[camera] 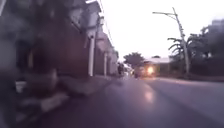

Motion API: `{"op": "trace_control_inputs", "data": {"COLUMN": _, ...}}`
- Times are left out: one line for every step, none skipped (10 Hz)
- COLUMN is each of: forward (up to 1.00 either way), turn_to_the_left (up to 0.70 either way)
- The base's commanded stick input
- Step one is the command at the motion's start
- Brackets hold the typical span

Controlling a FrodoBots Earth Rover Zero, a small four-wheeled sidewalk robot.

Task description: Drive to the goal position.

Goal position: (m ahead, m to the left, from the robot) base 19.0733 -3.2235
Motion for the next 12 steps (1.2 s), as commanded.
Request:
{"op": "trace_control_inputs", "data": {"forward": 0.70, "turn_to_the_left": 0.00}}
{"op": "trace_control_inputs", "data": {"forward": 0.70, "turn_to_the_left": 0.00}}
{"op": "trace_control_inputs", "data": {"forward": 0.70, "turn_to_the_left": 0.00}}
{"op": "trace_control_inputs", "data": {"forward": 0.70, "turn_to_the_left": 0.00}}
{"op": "trace_control_inputs", "data": {"forward": 0.70, "turn_to_the_left": 0.00}}
{"op": "trace_control_inputs", "data": {"forward": 0.70, "turn_to_the_left": 0.00}}
{"op": "trace_control_inputs", "data": {"forward": 0.70, "turn_to_the_left": 0.00}}
{"op": "trace_control_inputs", "data": {"forward": 0.70, "turn_to_the_left": -0.31}}
{"op": "trace_control_inputs", "data": {"forward": 0.70, "turn_to_the_left": -0.35}}
{"op": "trace_control_inputs", "data": {"forward": 0.70, "turn_to_the_left": -0.35}}
{"op": "trace_control_inputs", "data": {"forward": 0.70, "turn_to_the_left": -0.35}}
{"op": "trace_control_inputs", "data": {"forward": 0.70, "turn_to_the_left": -0.35}}
